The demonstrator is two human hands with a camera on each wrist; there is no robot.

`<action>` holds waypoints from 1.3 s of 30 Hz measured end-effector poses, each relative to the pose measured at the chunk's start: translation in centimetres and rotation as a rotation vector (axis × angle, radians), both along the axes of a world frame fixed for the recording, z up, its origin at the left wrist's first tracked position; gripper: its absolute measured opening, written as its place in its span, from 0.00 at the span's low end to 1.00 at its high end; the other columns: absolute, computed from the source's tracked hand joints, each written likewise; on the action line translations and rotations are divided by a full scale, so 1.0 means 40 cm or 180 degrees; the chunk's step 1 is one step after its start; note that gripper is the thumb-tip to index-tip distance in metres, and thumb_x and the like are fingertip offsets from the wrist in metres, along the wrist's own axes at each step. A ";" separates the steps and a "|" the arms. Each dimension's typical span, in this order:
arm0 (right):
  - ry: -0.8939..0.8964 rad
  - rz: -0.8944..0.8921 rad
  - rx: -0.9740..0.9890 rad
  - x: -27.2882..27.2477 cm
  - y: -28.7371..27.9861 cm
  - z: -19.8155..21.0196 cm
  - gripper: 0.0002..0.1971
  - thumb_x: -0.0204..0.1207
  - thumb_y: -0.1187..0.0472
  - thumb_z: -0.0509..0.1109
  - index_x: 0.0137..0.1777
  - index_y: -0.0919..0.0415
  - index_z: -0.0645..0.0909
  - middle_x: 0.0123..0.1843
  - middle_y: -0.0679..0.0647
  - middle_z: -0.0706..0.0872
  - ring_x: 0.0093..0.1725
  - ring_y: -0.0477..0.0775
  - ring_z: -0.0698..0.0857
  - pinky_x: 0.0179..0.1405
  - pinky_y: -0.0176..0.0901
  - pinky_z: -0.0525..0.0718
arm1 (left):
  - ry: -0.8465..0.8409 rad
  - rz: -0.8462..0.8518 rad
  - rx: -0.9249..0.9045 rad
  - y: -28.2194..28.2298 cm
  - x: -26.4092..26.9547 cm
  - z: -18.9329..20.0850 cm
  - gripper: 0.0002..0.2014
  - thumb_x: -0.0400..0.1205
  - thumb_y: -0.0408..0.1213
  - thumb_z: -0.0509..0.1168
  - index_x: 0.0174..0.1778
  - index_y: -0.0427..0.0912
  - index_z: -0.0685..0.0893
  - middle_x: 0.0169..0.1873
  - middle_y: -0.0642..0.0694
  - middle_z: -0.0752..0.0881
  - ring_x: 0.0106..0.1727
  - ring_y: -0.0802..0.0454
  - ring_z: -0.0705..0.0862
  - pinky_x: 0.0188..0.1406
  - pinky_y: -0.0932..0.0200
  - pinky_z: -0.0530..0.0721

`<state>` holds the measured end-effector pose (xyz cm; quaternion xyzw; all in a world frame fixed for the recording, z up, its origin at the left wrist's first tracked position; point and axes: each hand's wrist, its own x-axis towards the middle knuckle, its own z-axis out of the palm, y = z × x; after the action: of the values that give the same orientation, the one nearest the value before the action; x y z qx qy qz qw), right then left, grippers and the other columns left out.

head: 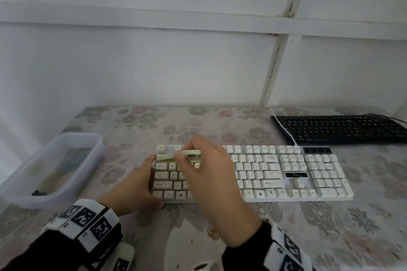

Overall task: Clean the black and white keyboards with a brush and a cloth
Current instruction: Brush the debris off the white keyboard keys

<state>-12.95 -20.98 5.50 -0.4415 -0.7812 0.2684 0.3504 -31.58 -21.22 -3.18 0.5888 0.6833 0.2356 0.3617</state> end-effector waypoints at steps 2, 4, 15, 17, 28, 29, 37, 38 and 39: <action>-0.0009 0.0129 -0.0070 -0.029 -0.012 -0.010 0.06 0.80 0.51 0.64 0.43 0.49 0.74 0.36 0.38 0.73 0.53 0.52 0.75 0.58 0.56 0.76 | -0.0033 -0.0087 0.0049 0.006 -0.006 -0.014 0.44 0.64 0.33 0.81 0.71 0.53 0.63 0.55 0.56 0.81 0.58 0.57 0.83 0.51 0.65 0.85; -0.0210 0.0004 -0.0169 -0.025 0.000 -0.023 0.07 0.81 0.50 0.63 0.44 0.49 0.73 0.34 0.37 0.70 0.53 0.53 0.76 0.58 0.57 0.76 | 0.0004 -0.0081 0.0069 0.004 -0.002 -0.007 0.44 0.65 0.33 0.80 0.70 0.56 0.61 0.55 0.58 0.81 0.56 0.60 0.83 0.48 0.71 0.83; 0.0274 -0.0130 -0.0231 0.013 0.006 -0.037 0.07 0.79 0.51 0.67 0.41 0.51 0.78 0.38 0.41 0.80 0.49 0.48 0.77 0.56 0.55 0.77 | -0.0088 -0.0017 0.0081 -0.004 0.005 0.005 0.48 0.66 0.26 0.78 0.70 0.62 0.54 0.53 0.63 0.79 0.51 0.69 0.81 0.42 0.76 0.80; 0.0223 -0.0310 -0.0196 0.044 0.029 -0.052 0.08 0.78 0.51 0.67 0.41 0.52 0.78 0.37 0.42 0.81 0.47 0.49 0.78 0.52 0.55 0.80 | -0.0111 -0.0065 0.0058 -0.003 -0.003 -0.001 0.51 0.64 0.28 0.79 0.73 0.61 0.55 0.56 0.61 0.81 0.54 0.65 0.83 0.48 0.72 0.82; 0.0719 -0.0620 -0.0179 0.175 0.056 -0.056 0.07 0.76 0.55 0.71 0.37 0.48 0.77 0.38 0.52 0.82 0.25 0.42 0.72 0.25 0.28 0.68 | -0.0338 -0.0172 0.0044 -0.004 -0.006 -0.001 0.56 0.54 0.38 0.77 0.76 0.61 0.54 0.63 0.59 0.81 0.61 0.61 0.83 0.60 0.58 0.83; 0.0653 -0.0613 -0.0176 0.175 0.058 -0.067 0.07 0.76 0.55 0.71 0.37 0.47 0.77 0.39 0.52 0.82 0.26 0.42 0.72 0.26 0.28 0.69 | -0.0371 -0.0169 0.0047 -0.004 -0.006 -0.001 0.57 0.53 0.38 0.77 0.76 0.60 0.54 0.62 0.58 0.82 0.61 0.60 0.83 0.59 0.58 0.84; 0.0298 -0.1157 0.0354 0.250 0.088 -0.068 0.05 0.76 0.58 0.72 0.40 0.54 0.78 0.43 0.51 0.82 0.29 0.45 0.75 0.27 0.29 0.70 | -0.0360 -0.0122 0.0042 -0.005 -0.004 -0.002 0.55 0.55 0.34 0.77 0.76 0.60 0.56 0.63 0.59 0.81 0.63 0.61 0.82 0.62 0.55 0.83; 0.0375 -0.0990 0.0268 0.245 0.081 -0.065 0.05 0.76 0.57 0.71 0.40 0.53 0.79 0.43 0.50 0.83 0.26 0.45 0.73 0.25 0.29 0.70 | -0.0353 -0.0116 0.0035 -0.005 -0.005 -0.002 0.55 0.55 0.33 0.77 0.76 0.60 0.56 0.63 0.59 0.81 0.62 0.62 0.82 0.62 0.55 0.84; 0.0429 -0.0805 0.0148 0.238 0.074 -0.065 0.05 0.76 0.56 0.71 0.40 0.51 0.79 0.42 0.48 0.83 0.24 0.45 0.73 0.25 0.29 0.68 | -0.0350 -0.0106 0.0030 -0.004 -0.005 -0.004 0.55 0.56 0.32 0.78 0.76 0.60 0.56 0.63 0.58 0.82 0.61 0.62 0.83 0.61 0.56 0.84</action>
<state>-3.43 -18.02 2.91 -0.5091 -0.7000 0.2329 0.4433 -31.79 -21.37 -3.33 0.5880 0.6514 0.2648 0.3998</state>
